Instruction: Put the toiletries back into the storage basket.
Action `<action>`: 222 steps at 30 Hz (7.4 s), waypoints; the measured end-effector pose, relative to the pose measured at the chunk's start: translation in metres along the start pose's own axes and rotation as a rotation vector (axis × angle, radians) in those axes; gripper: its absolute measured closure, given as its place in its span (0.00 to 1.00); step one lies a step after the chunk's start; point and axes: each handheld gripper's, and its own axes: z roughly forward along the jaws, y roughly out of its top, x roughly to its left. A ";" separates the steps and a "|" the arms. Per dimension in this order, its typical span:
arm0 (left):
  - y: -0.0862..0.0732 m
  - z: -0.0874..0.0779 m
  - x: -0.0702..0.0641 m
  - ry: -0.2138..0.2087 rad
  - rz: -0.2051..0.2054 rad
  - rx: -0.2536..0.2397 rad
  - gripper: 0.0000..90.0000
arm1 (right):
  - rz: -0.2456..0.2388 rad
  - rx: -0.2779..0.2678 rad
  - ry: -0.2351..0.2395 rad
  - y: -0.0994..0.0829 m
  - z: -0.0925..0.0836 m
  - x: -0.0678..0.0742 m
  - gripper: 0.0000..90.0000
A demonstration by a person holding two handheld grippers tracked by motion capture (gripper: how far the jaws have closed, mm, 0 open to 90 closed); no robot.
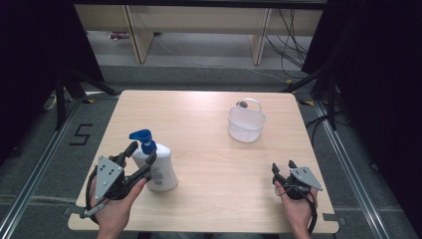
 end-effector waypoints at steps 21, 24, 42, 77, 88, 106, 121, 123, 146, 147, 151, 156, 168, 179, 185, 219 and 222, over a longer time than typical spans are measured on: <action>0.021 0.016 -0.006 0.047 -0.027 0.018 0.57 | 0.024 0.027 0.022 -0.001 0.003 0.003 0.43; 0.021 0.017 -0.006 0.055 -0.022 0.022 0.58 | 0.018 0.027 0.016 -0.001 0.003 0.003 0.43; 0.023 0.021 -0.005 0.060 -0.031 0.035 0.66 | 0.048 0.041 0.014 -0.001 0.003 0.008 0.43; 0.054 0.066 -0.028 -0.132 -0.046 0.008 0.67 | 0.007 0.027 0.008 -0.001 0.002 0.005 0.43; 0.067 0.098 -0.045 -0.204 -0.040 0.000 0.66 | 0.031 0.027 0.012 -0.001 0.002 0.009 0.43; 0.080 0.138 -0.076 -0.283 -0.037 -0.016 0.67 | 0.024 0.016 0.010 -0.002 0.000 0.010 0.43; 0.089 0.162 -0.094 -0.304 -0.038 -0.017 0.66 | 0.026 0.023 0.007 -0.002 -0.001 0.010 0.43; 0.089 0.165 -0.096 -0.306 -0.040 -0.017 0.66 | 0.023 0.021 0.007 -0.002 -0.001 0.010 0.43; 0.105 0.192 -0.112 -0.344 -0.037 -0.017 0.66 | 0.055 0.023 0.006 -0.002 -0.002 0.012 0.43; 0.106 0.194 -0.113 -0.345 -0.037 -0.018 0.66 | 0.056 0.024 0.007 -0.002 -0.002 0.012 0.43; 0.109 0.198 -0.116 -0.346 -0.037 -0.020 0.66 | 0.044 0.017 0.006 -0.002 -0.002 0.010 0.43; 0.114 0.203 -0.119 -0.350 -0.039 -0.027 0.66 | 0.062 0.024 0.014 -0.002 -0.002 0.012 0.43; 0.123 0.212 -0.123 -0.357 -0.040 -0.037 0.66 | 0.038 0.001 0.010 -0.002 -0.001 0.010 0.43; 0.128 0.223 -0.124 -0.357 -0.046 -0.040 0.66 | 0.017 0.000 0.014 -0.002 0.000 0.008 0.43; 0.132 0.230 -0.125 -0.355 -0.053 -0.043 0.66 | 0.041 0.011 0.009 -0.002 -0.001 0.009 0.43; 0.151 0.279 -0.135 -0.348 -0.058 -0.021 0.66 | 0.026 0.029 0.041 -0.002 -0.002 0.007 0.43; 0.151 0.282 -0.136 -0.345 -0.050 -0.019 0.66 | 0.058 0.028 0.023 -0.003 -0.003 0.011 0.43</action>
